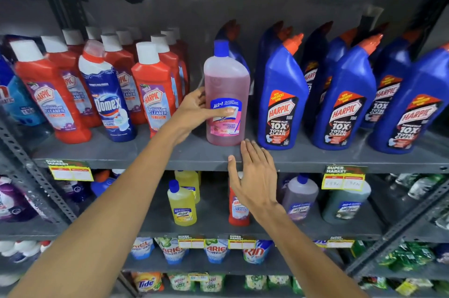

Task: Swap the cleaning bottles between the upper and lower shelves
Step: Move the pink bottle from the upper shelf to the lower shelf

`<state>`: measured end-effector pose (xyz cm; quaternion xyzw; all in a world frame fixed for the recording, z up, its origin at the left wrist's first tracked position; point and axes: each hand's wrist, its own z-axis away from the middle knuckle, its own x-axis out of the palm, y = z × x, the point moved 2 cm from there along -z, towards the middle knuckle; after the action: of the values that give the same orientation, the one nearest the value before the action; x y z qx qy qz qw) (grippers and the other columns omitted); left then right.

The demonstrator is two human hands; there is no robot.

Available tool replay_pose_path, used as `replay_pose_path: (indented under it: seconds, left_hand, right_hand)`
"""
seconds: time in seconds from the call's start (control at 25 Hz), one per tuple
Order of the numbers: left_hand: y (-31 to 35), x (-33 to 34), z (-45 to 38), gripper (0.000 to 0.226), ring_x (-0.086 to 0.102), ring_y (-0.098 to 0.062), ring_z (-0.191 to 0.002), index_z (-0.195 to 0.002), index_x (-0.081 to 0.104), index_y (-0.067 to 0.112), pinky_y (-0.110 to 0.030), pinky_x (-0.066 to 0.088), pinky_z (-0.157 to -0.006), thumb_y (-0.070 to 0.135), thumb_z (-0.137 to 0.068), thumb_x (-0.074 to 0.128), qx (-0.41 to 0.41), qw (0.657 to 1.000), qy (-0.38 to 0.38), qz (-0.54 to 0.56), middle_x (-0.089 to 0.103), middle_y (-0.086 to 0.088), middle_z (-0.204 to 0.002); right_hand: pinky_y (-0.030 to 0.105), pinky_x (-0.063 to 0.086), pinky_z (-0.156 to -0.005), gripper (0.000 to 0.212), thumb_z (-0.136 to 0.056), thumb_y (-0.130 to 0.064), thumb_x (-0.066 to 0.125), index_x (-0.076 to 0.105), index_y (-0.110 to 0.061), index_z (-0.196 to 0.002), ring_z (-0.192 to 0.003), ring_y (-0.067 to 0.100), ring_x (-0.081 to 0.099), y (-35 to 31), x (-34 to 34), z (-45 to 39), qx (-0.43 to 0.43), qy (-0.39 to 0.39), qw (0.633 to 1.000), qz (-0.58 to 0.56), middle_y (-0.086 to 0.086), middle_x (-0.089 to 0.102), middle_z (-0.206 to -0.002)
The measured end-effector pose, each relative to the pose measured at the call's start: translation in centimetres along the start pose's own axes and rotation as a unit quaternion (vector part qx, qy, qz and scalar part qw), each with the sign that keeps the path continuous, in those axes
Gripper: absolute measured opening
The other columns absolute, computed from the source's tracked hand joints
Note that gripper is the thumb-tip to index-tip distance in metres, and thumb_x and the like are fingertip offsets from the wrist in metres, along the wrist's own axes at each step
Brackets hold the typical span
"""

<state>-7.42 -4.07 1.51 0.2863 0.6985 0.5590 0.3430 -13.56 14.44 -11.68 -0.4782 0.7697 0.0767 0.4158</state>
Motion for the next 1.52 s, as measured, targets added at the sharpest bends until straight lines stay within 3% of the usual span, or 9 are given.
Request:
replay_pose_path:
  seconds: [0.24,0.52,0.72,0.88,1.0,1.2,1.28,1.44,1.52]
  left_hand:
    - [-0.3,-0.1,-1.3,0.080,0.080,-0.016,-0.108,-0.129,0.065,0.027,-0.038,0.065,-0.092,0.026,-0.056,0.098,-0.005,0.999,-0.013,0.035,0.083,0.005,-0.113]
    - [0.1,0.1,-0.4,0.075,0.080,-0.017,-0.109,-0.134,0.065,0.019,-0.046,0.065,-0.097,0.021,-0.066,0.098,0.028,0.999,0.020,0.000,0.081,0.001,-0.119]
    - [1.5,-0.7,5.7,0.078,0.077,-0.015,-0.115,-0.130,0.066,0.022,-0.040,0.063,-0.098,0.019,-0.061,0.101,0.081,0.995,0.058,-0.027,0.080,0.004,-0.122]
    - [0.8,-1.3,14.1,0.068,0.079,-0.011,-0.107,-0.118,0.068,0.024,-0.025,0.064,-0.087,0.010,-0.056,0.093,0.090,0.988,0.124,0.037,0.083,0.007,-0.115]
    - [-2.5,-1.1,20.7,0.064,0.081,-0.007,-0.092,-0.112,0.069,0.016,-0.021,0.064,-0.078,0.011,-0.051,0.090,0.063,0.985,0.153,0.053,0.086,0.007,-0.103]
    - [-12.4,0.7,25.2,0.079,0.081,-0.019,-0.095,-0.112,0.076,0.024,-0.042,0.067,-0.087,0.045,-0.042,0.106,-0.050,0.987,0.154,0.024,0.085,-0.005,-0.109]
    - [-16.6,1.7,24.5,0.082,0.079,-0.026,-0.101,-0.118,0.073,0.022,-0.052,0.065,-0.093,0.039,-0.045,0.104,-0.079,0.982,0.169,0.014,0.084,-0.006,-0.113]
    - [-22.7,3.9,21.1,0.083,0.074,-0.034,-0.110,-0.128,0.066,0.021,-0.043,0.066,-0.088,0.032,-0.053,0.101,-0.105,0.978,0.180,0.007,0.080,-0.005,-0.120]
    - [-24.9,5.0,19.5,0.084,0.073,-0.031,-0.111,-0.130,0.065,0.019,-0.049,0.064,-0.092,0.033,-0.055,0.101,-0.116,0.974,0.193,0.001,0.077,-0.006,-0.123]
  right_hand:
    - [0.037,0.042,-0.121,0.067,-0.105,-0.054,0.046,0.066,-0.005,-0.144,-0.138,0.026,0.065,0.3,0.0,-0.4,0.003,-0.001,1.000,0.013,0.013,0.068,-0.148]
    - [0.037,0.042,-0.122,0.065,-0.107,-0.052,0.042,0.066,-0.005,-0.145,-0.139,0.025,0.064,0.2,0.0,-0.5,0.010,-0.006,1.000,0.018,0.012,0.068,-0.149]
    - [0.038,0.042,-0.123,0.056,-0.108,-0.039,0.043,0.067,-0.002,-0.143,-0.140,0.026,0.063,0.4,0.0,-0.6,-0.004,0.005,1.000,0.028,0.014,0.067,-0.149]
    - [0.039,0.043,-0.123,0.054,-0.109,-0.034,0.043,0.066,0.000,-0.143,-0.142,0.028,0.062,0.5,0.1,-0.6,-0.017,0.008,0.999,0.029,0.016,0.066,-0.150]
    - [0.038,0.040,-0.124,0.055,-0.110,-0.036,0.043,0.065,0.001,-0.144,-0.143,0.028,0.061,0.7,0.1,-0.9,-0.030,0.002,0.999,0.043,0.017,0.065,-0.150]
    - [0.038,0.039,-0.125,0.059,-0.112,-0.041,0.037,0.062,-0.001,-0.148,-0.146,0.027,0.058,1.5,0.1,-1.7,-0.080,-0.033,0.996,0.038,0.016,0.062,-0.154]
    - [0.037,0.040,-0.124,0.059,-0.113,-0.042,0.037,0.062,-0.001,-0.148,-0.145,0.026,0.059,1.8,0.1,-1.7,-0.095,-0.027,0.994,0.043,0.016,0.063,-0.154]
    - [0.037,0.043,-0.123,0.058,-0.115,-0.042,0.037,0.062,-0.001,-0.149,-0.145,0.026,0.060,2.1,0.3,-1.6,-0.107,-0.020,0.993,0.042,0.015,0.063,-0.153]
    - [0.037,0.044,-0.123,0.057,-0.115,-0.041,0.037,0.063,-0.001,-0.148,-0.144,0.026,0.060,2.3,0.4,-1.7,-0.112,-0.013,0.993,0.038,0.015,0.064,-0.152]
